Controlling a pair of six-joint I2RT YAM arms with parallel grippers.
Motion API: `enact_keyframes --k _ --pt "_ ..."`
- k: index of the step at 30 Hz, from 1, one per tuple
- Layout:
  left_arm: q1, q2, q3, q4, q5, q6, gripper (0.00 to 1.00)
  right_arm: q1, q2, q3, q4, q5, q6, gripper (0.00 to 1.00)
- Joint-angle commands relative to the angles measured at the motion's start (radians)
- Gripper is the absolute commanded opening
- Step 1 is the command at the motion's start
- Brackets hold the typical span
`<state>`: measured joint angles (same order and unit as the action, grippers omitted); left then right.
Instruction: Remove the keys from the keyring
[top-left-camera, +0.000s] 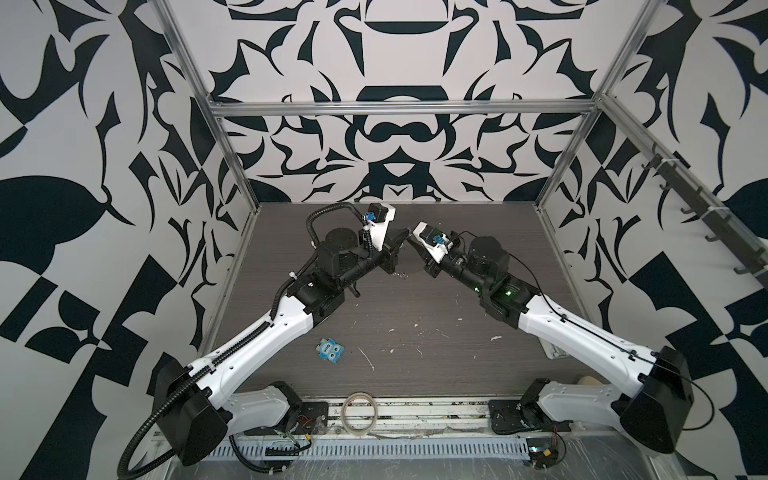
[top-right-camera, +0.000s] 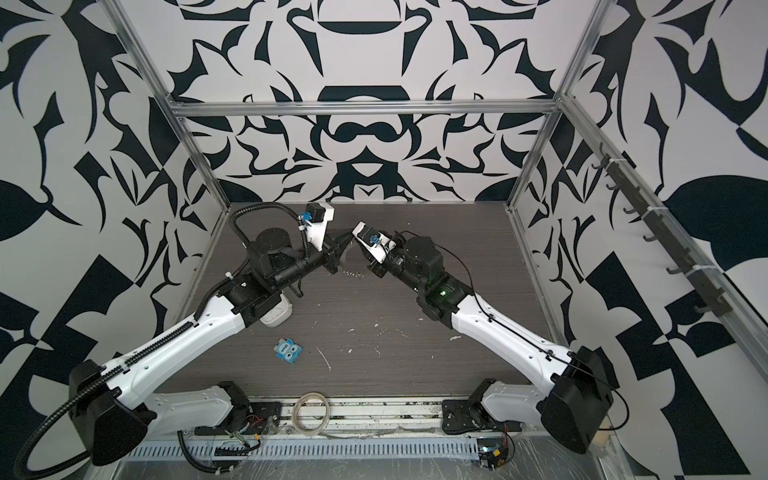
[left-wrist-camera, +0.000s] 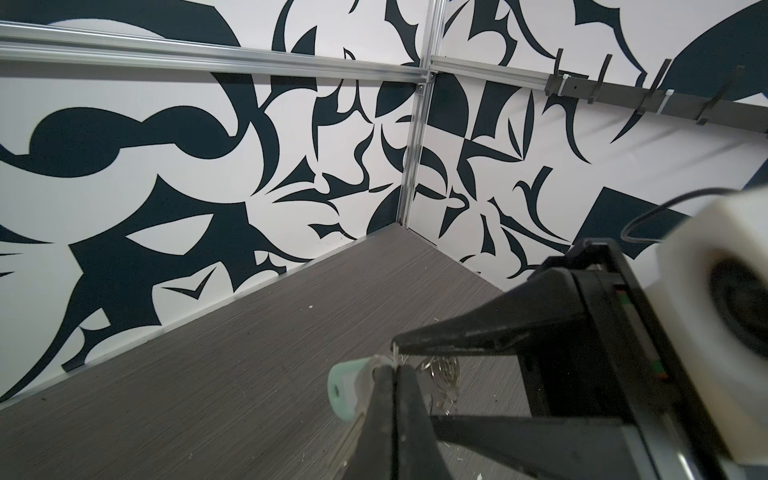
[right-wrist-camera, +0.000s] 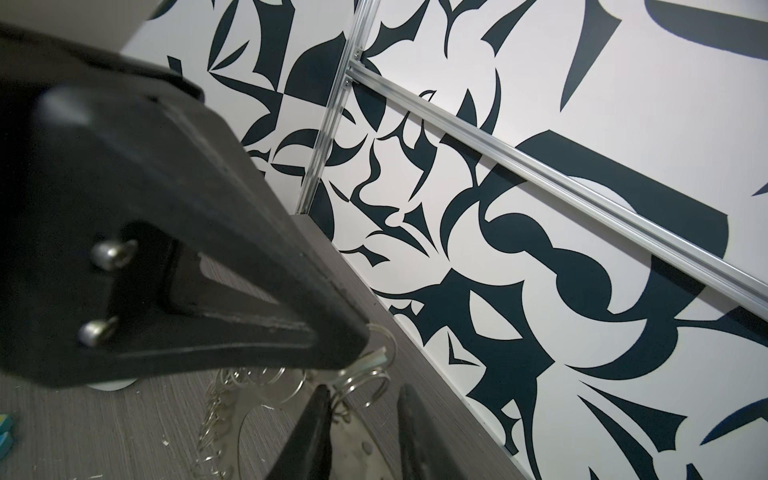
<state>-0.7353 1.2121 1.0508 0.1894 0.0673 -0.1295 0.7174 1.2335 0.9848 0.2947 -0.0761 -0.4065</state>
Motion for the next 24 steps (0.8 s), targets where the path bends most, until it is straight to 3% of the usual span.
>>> enact_keyframes --k 1,17,24 --pt "-0.005 -0.002 0.039 0.022 -0.004 0.005 0.0 0.002 -0.028 0.035 0.029 0.036 0.001 0.29" --pt "-0.009 0.006 0.044 0.02 0.001 0.005 0.0 0.002 -0.019 0.041 0.029 0.039 -0.006 0.17" --pt "-0.009 0.003 0.041 0.019 -0.001 0.007 0.0 0.002 -0.008 0.054 0.008 0.002 -0.003 0.17"
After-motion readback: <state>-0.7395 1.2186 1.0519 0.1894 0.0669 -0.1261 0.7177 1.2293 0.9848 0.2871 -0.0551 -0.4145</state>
